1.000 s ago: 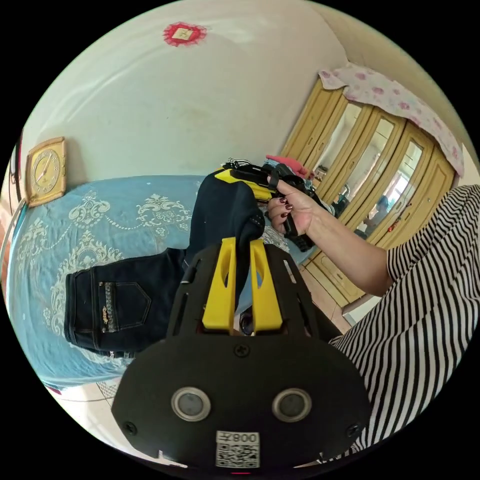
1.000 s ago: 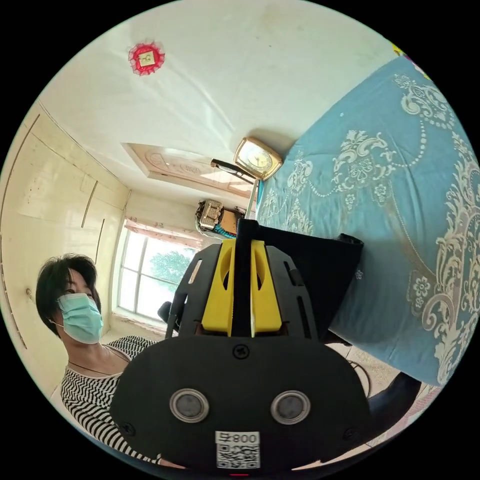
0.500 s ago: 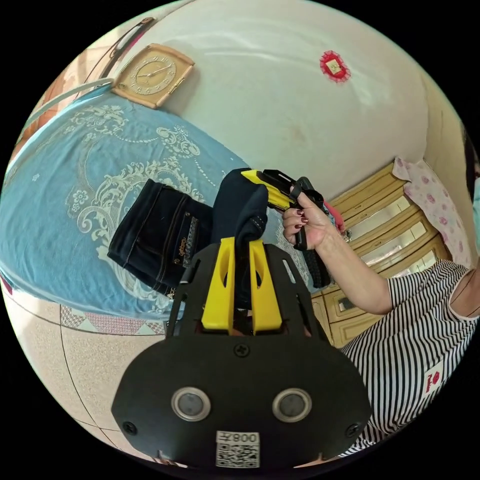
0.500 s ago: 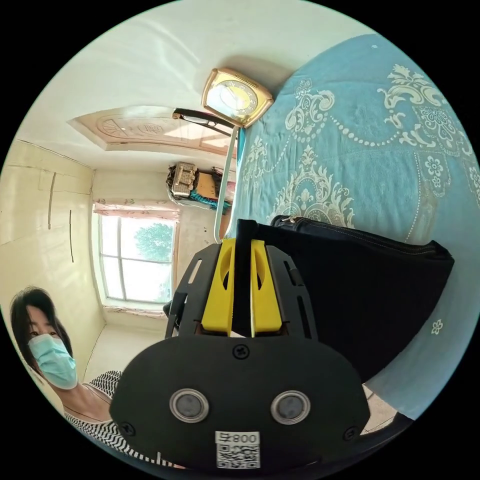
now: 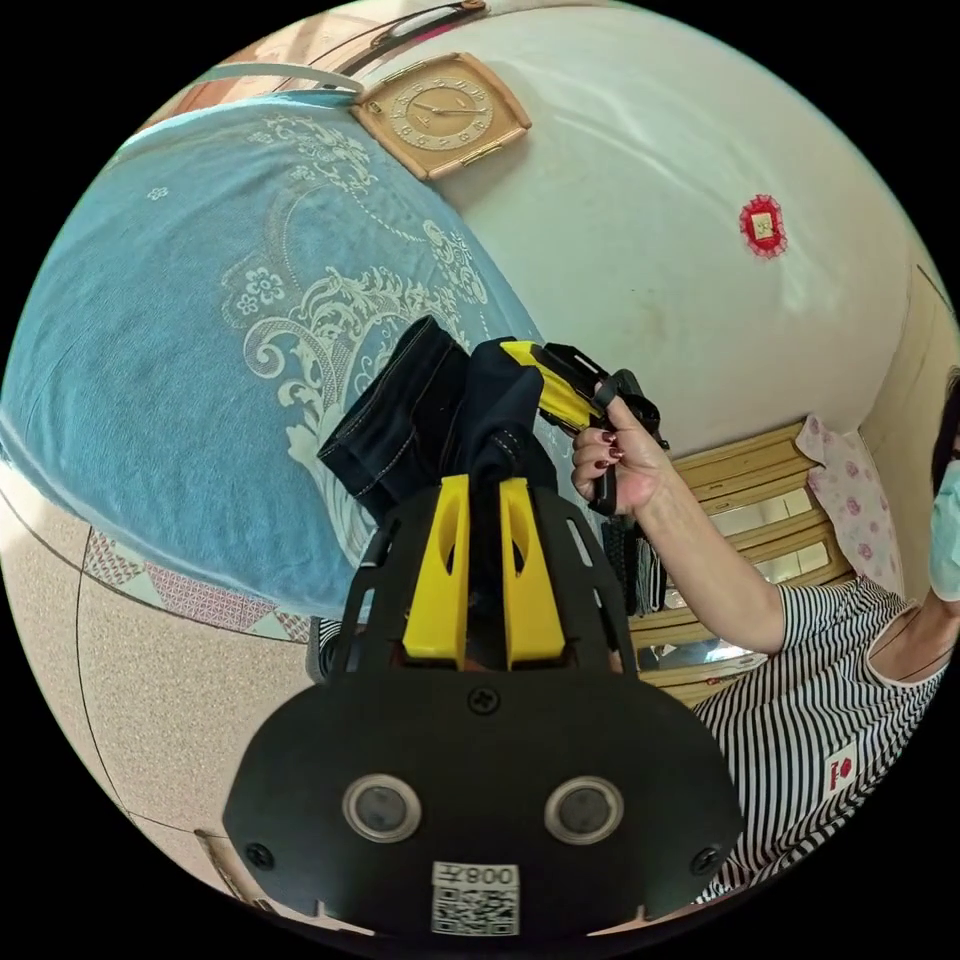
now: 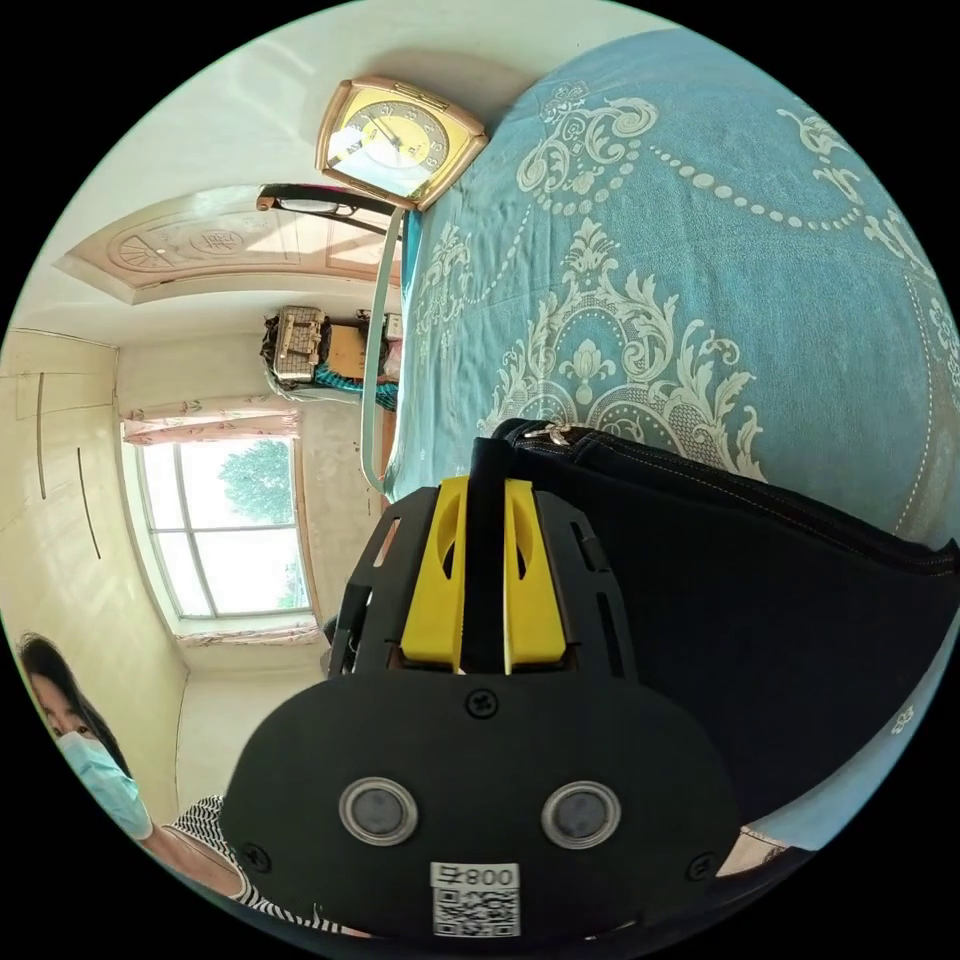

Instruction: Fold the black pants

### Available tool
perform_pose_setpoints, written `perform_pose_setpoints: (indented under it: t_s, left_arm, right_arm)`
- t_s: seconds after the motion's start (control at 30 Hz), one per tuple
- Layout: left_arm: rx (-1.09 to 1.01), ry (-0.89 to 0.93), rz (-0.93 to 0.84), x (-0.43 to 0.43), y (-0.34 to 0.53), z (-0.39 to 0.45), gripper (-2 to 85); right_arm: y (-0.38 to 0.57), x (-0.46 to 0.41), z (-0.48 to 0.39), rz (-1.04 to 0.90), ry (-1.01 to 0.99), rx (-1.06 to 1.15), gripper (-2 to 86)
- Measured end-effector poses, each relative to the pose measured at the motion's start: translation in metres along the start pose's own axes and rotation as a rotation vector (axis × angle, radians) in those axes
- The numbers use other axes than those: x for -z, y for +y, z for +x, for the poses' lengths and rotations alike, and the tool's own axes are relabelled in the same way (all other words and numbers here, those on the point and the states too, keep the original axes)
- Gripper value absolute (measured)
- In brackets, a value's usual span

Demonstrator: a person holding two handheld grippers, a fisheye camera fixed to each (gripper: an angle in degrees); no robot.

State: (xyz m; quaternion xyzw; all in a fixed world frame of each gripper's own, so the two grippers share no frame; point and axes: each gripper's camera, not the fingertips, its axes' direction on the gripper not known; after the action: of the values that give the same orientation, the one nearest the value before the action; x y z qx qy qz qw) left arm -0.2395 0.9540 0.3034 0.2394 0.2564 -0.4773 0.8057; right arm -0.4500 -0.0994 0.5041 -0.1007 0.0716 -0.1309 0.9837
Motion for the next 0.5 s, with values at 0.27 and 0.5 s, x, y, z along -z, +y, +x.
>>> perform_pose_setpoints:
  t_s: [0.27,0.5]
  left_arm:
    - [0.111,0.032,0.108,0.011,0.118,-0.055,6.7]
    - [-0.043,-0.106,0.202,0.003,0.217,-0.019,1.7]
  right_arm:
    - [-0.009,-0.017,-0.029,-0.005,-0.094,0.104,3.5]
    - [-0.009,-0.044,-0.066,-0.078,0.033,0.25,0.2]
